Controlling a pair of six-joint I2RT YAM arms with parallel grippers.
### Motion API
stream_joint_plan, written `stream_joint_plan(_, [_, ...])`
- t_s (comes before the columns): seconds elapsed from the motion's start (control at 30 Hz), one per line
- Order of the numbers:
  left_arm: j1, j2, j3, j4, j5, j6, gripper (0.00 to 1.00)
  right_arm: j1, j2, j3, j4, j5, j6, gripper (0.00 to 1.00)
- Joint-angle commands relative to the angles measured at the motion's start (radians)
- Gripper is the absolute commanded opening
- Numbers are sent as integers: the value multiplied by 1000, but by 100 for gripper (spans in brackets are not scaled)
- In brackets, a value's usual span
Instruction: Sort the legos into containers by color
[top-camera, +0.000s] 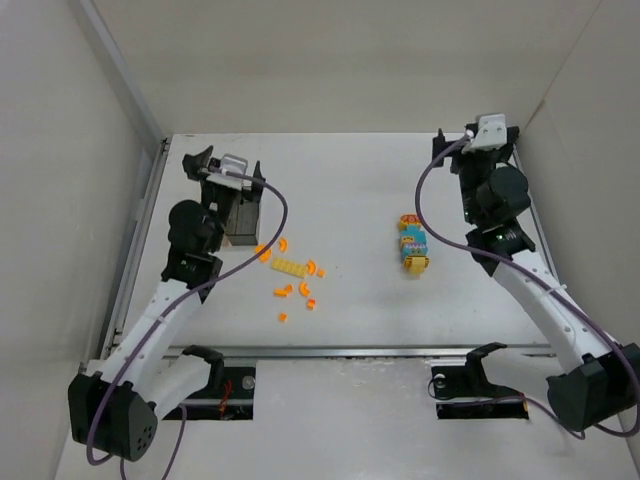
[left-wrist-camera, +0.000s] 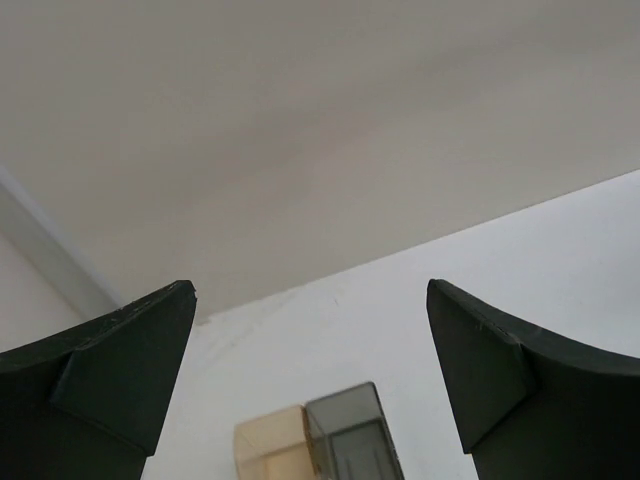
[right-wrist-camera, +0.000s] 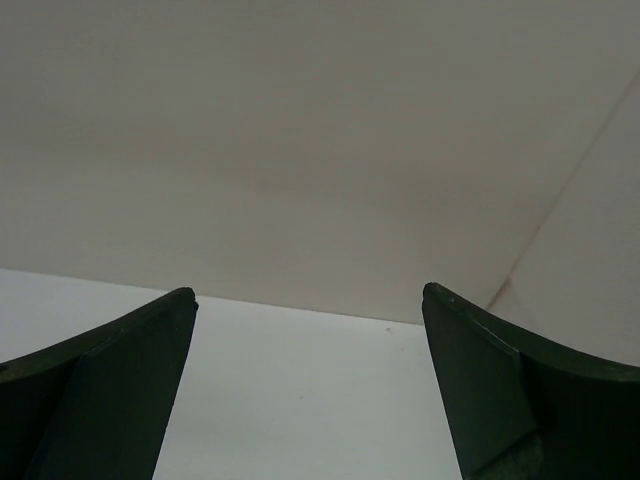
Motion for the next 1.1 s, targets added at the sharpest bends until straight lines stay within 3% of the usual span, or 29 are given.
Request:
stream_joint_plan(0.0, [-39,34,155,-351,-1,159,100,77,20,97,-208,365,-190,100])
stream_joint_plan(0.07, [-54,102,267,-516,-12,159,100,140,58,131,-226,569,-146,100])
stream_joint_plan(0.13, [-64,131,309,-588,-12,124,100,185,78,195,-353,570,-12,100])
stream_joint_plan(0.17, [-64,131,309,-605,13,113,100,208,87,240,-559,371,34,100])
stream_joint_plan(0.23, [-64,108,281,-593,2,60,100,208,120,321,-674,114,156,100])
stream_joint_plan(0.27, [-64,87,269,-577,-22,28,100,208,133,322,-691,-132,176,100])
stream_joint_plan(0.37, [-64,61,235,-556,-132,-72,100,260,227,276,-661,-346,196,100])
stream_joint_plan(0.47, [-64,28,189,-579,-258,-127,100,389,395,297,-651,-359,197,100])
stream_joint_plan(0.57, [-64,1,155,-602,-410,-235,89,485,589,384,-663,-378,149,100])
stream_joint_plan(0.63, [-73,-24,145,-646,-588,-337,82,525,679,449,-693,-414,140,97])
stream_joint_plan(0.7, [-73,-35,145,-678,-677,-374,81,535,796,553,-719,-447,112,95])
stream_joint_plan(0.9, [-73,-87,80,-689,-740,-384,84,584,931,662,-737,-469,94,90])
stream_joint_plan(1.07, [-73,-96,80,-701,-740,-384,85,604,951,651,-748,-434,94,80])
